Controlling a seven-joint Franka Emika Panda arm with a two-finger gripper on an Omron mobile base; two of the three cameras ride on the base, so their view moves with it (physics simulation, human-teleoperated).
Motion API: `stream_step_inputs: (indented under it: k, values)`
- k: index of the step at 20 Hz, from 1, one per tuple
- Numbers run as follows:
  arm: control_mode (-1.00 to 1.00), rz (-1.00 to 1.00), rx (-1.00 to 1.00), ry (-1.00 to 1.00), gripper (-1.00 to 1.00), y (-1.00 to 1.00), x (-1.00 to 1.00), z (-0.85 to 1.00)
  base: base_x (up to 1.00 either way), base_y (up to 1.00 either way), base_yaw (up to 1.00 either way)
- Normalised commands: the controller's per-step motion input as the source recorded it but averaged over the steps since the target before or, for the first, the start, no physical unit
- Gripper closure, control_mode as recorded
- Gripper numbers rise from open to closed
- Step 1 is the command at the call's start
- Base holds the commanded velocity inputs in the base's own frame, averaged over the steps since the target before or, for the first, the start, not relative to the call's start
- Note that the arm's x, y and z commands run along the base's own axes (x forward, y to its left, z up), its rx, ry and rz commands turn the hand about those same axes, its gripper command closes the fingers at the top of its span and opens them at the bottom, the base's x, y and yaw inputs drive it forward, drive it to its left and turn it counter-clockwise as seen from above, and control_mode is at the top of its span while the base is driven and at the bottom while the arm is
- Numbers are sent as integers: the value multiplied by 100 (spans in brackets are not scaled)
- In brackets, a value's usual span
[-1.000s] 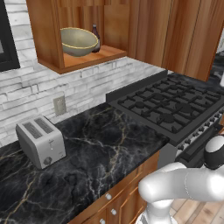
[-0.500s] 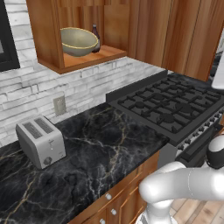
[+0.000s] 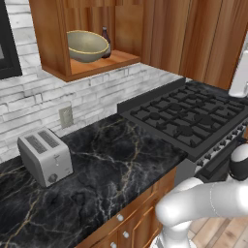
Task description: Pick the mug and place it in the sink. Pick the bowl and place it in the open cabinet and then close the cabinet.
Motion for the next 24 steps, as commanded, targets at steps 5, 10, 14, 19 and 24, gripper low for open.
stream_step_inputs:
  k: [5,10,14,19,24]
  values:
    - [-100,14,0,-5,-100,10,-1,0,0,0,0]
    - [-100,13,0,-6,-100,7,-2,0,0,0,0]
    - [-100,11,0,-9,-100,1,-18,0,0,0,0]
    - [-100,8,0,-7,-100,4,-25,0,0,0,0]
    - [-100,0,-7,-11,-100,55,-6,0,0,0,0]
